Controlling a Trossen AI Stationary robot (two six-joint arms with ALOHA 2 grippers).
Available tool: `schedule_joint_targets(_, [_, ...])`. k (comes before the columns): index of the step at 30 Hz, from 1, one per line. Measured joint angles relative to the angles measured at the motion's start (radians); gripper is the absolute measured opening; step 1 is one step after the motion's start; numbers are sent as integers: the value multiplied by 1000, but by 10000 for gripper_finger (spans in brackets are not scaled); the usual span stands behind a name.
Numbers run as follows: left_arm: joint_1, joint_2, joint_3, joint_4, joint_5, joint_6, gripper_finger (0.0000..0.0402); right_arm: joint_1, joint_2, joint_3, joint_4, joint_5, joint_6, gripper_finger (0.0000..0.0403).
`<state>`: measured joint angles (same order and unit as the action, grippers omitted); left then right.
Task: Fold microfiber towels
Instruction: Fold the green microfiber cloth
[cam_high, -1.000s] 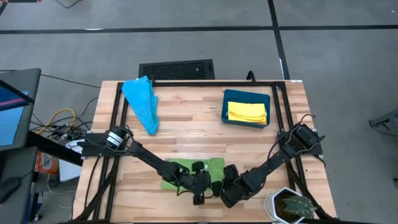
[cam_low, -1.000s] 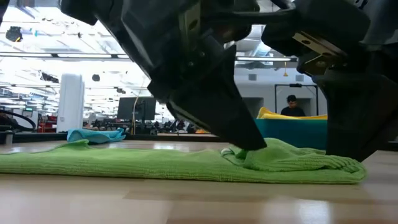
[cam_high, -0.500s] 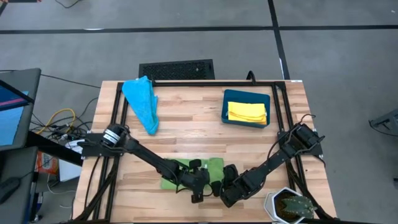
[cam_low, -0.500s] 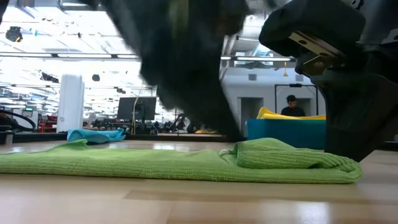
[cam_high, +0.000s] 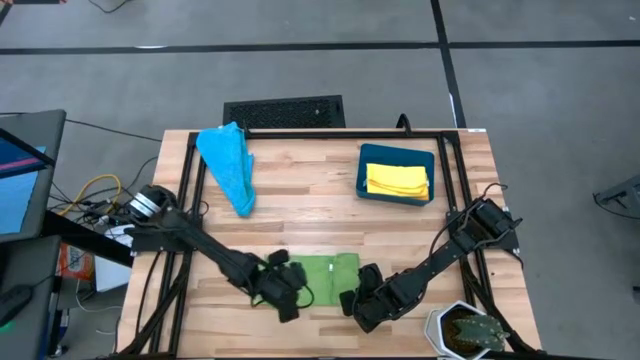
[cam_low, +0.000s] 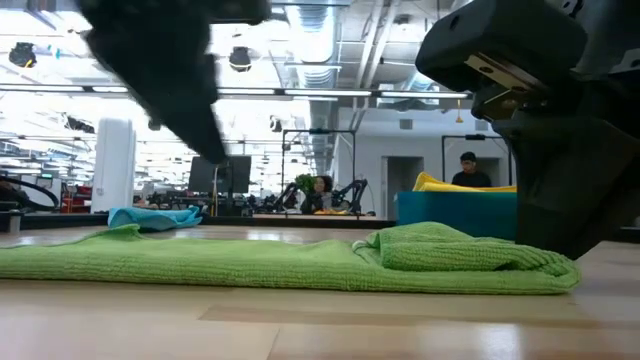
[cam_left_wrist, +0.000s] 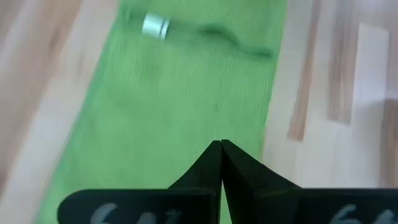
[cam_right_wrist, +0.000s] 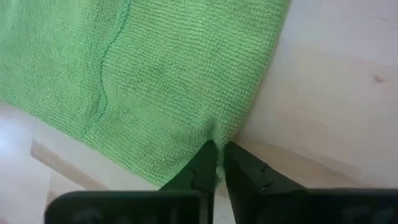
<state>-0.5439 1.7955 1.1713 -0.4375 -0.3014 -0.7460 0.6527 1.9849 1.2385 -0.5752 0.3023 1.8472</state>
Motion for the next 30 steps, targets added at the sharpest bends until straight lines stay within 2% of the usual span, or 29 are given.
schedule_joint_targets(4, [-51,-57,-133,99,-50,-162,0,0,0,0,0,-10,-22,55])
schedule_joint_targets(7, [-74,-64,-219,160,-76,-268,0,0,-3,0,-6,-13,-27,41])
schedule_joint_targets(13, [-75,-61,-327,280,-67,-361,0,-5,-4,23,-26,-32,-75,7])
schedule_joint_targets(17, [-66,-61,-374,360,-74,-383,0,-17,-4,44,-43,-65,-103,20])
schedule_joint_targets(21, [-45,-60,-408,427,-69,-376,0,-30,-4,96,-149,-74,-140,22])
schedule_joint_targets(26, [-19,-60,-421,459,-68,-345,0,-49,-4,182,-265,-72,-225,11])
schedule_joint_targets(30, [5,-60,-421,477,-74,-307,0,-71,-4,216,-269,-72,-280,17])
